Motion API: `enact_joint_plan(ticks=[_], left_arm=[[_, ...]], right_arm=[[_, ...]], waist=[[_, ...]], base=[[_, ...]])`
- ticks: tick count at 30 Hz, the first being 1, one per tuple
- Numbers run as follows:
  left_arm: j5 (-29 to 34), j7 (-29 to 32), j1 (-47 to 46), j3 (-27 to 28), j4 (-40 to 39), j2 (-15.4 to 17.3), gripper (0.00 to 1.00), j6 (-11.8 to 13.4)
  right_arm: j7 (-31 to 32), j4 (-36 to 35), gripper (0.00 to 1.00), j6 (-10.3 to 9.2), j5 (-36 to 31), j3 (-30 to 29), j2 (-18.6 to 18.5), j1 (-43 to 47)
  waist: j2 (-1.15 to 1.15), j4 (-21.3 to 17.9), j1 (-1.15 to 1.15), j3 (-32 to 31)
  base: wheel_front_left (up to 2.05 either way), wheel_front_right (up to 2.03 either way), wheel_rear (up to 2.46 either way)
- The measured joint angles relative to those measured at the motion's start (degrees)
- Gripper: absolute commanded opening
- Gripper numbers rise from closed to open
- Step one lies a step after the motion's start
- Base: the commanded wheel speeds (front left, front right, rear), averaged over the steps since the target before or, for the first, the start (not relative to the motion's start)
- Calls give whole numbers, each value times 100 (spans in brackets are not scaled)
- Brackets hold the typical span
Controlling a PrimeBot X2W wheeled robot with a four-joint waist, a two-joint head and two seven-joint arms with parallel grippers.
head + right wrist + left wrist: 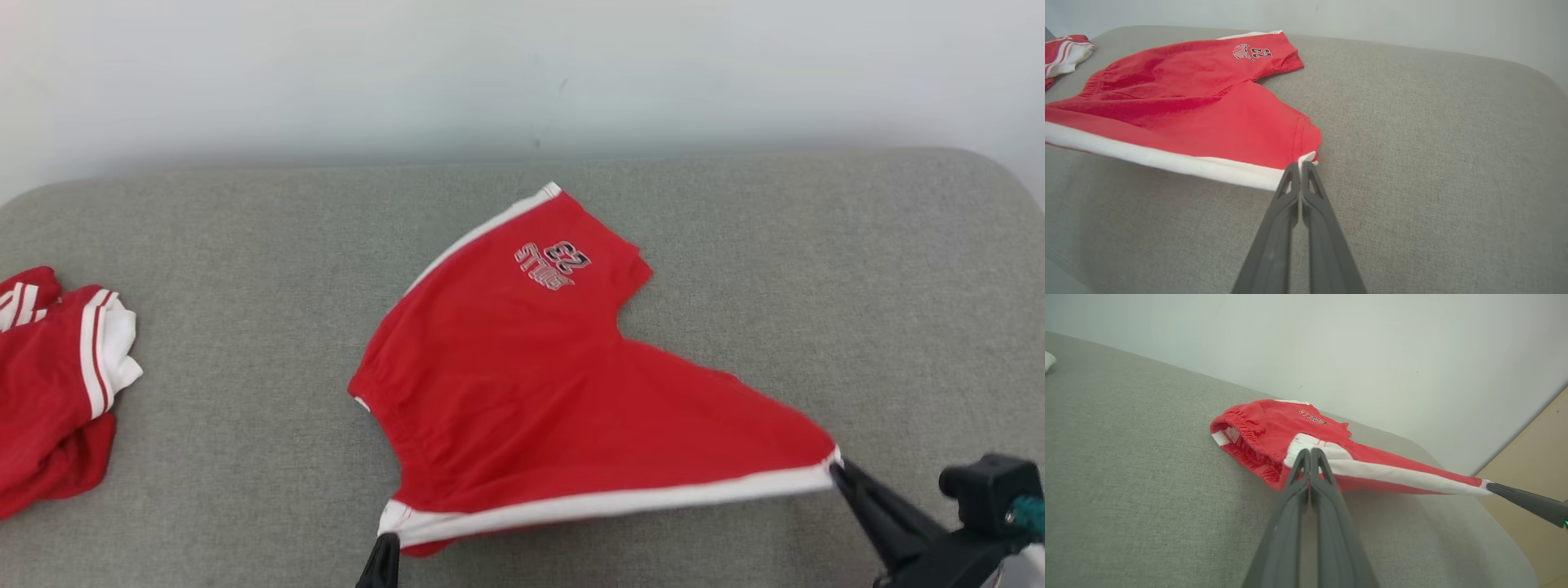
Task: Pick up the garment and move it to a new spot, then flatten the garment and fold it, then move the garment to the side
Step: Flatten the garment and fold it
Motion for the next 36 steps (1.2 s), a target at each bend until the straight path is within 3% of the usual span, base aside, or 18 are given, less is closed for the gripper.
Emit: enact_joint_plan(ticks=[7, 13, 19, 24, 30, 36], left_arm=[[82, 0, 207, 49, 25, 21, 0, 0], [18, 0, -148, 18, 45, 13, 0, 0], [-144, 0, -1117, -162, 588, -27, 0, 0], [-264, 0, -2009, -183, 1133, -86, 0, 1], [-673, 0, -2848, -252, 1742, -92, 0, 302], [-1012, 0, -3538, -593, 2236, -98, 0, 408]], right_arm=[[583, -477, 0, 0, -37, -47, 151, 448], [615, -291, 0, 0, -254, 67, -48, -446], [503, 744, 0, 0, -277, 1003, -357, -2131], [238, 1764, 0, 0, -199, 1706, -387, -3423], [-168, 3164, 0, 0, -359, 2154, -211, -4691], [-650, 4442, 0, 0, -670, 2261, -98, -5642]], waist=[[0, 88, 0, -90], [0, 106, 1, -41], [1, 224, 2, 107], [2, 428, 2, 253], [2, 711, 2, 462], [2, 996, 3, 725]], base=[[0, 0, 0], [0, 0, 0], [0, 0, 0], [0, 0, 0], [0, 0, 0], [0, 0, 0]])
